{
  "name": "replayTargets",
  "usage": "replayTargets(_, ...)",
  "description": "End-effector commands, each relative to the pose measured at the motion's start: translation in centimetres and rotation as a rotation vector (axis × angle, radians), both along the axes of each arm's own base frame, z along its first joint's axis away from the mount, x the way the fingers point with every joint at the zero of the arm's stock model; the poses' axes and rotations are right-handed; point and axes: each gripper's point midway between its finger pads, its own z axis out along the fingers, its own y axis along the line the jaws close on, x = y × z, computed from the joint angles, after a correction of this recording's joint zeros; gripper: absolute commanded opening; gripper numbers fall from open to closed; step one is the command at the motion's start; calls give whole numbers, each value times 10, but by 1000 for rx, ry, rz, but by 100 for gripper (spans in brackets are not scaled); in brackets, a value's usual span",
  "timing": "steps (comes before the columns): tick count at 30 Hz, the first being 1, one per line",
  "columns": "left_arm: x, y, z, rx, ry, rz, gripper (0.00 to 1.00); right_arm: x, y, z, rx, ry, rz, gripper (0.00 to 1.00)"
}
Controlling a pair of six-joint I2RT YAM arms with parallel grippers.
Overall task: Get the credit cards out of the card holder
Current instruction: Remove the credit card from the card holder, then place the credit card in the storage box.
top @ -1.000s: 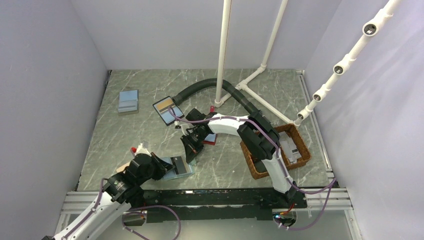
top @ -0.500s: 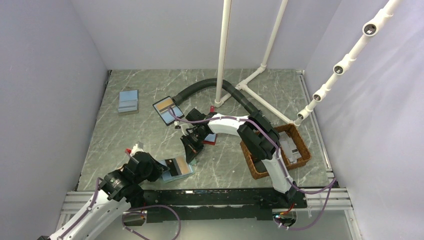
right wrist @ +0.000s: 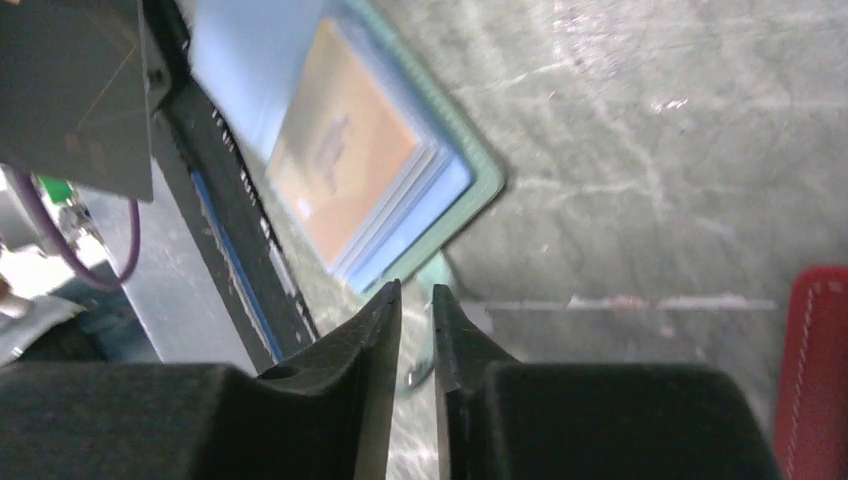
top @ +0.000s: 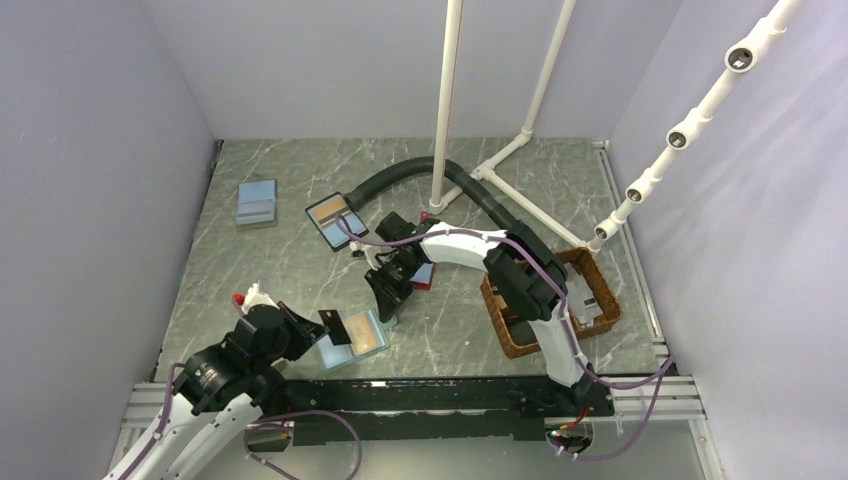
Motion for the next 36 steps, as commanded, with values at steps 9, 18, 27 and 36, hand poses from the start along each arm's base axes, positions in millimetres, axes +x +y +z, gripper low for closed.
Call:
replayTargets(9, 44, -53, 101, 28, -612, -348, 0, 21, -59, 179, 499, -141, 189, 49)
replayTargets(18, 76, -120, 143, -104, -808, -522, 0, 24, -85, 209, 589, -118, 56, 62)
replayTargets(27, 93, -156, 170, -207, -877, -587, 0, 47, -106, 207, 606, -101, -92, 63)
replayTargets(36, 91, -163, 179, -254, -905, -593, 0, 59, -111, 211, 616, -111, -123, 63)
